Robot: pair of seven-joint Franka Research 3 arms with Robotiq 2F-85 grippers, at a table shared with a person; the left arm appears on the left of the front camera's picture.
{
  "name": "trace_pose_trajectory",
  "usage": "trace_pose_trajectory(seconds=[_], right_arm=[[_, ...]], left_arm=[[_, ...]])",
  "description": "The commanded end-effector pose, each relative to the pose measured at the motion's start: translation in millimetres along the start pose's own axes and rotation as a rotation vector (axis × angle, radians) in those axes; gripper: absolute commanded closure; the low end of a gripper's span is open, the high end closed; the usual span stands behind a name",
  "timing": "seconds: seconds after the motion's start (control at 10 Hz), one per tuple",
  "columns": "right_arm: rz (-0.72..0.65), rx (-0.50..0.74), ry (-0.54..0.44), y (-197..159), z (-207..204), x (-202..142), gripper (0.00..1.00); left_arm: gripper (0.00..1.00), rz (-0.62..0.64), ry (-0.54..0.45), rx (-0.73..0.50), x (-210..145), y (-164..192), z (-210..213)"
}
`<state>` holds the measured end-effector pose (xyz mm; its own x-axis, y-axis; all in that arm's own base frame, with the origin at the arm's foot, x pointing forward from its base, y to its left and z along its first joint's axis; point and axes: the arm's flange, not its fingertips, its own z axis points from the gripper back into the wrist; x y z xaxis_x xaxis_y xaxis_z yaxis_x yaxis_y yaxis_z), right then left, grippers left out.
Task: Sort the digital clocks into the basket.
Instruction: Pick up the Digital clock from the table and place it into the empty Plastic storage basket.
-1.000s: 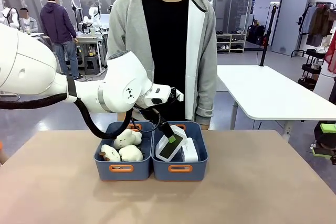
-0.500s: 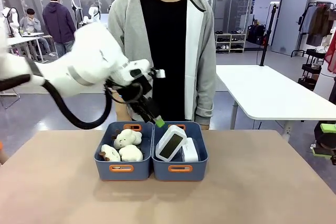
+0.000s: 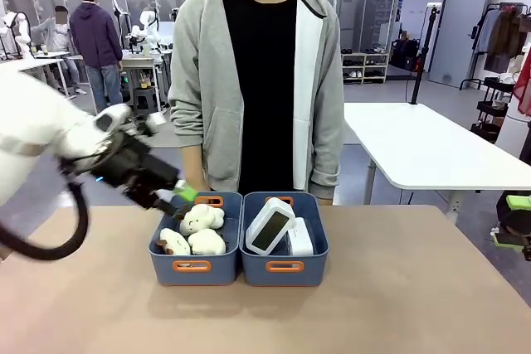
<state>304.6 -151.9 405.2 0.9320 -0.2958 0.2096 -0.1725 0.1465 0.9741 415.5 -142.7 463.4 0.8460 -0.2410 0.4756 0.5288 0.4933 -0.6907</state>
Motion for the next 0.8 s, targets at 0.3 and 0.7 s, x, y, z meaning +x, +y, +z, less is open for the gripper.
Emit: trace_pose_trajectory(seconds=[0.3, 0.7], right_arm=[[0.007, 0.004, 0.004, 1, 0, -3, 0.13], [0.007, 0.004, 0.004, 1, 0, -3, 0.13]], left_arm=[[0.00, 0.056, -0.312, -0.228, -119, 60, 97], [0.00, 0.072, -0.418, -0.245, -145, 100, 114]])
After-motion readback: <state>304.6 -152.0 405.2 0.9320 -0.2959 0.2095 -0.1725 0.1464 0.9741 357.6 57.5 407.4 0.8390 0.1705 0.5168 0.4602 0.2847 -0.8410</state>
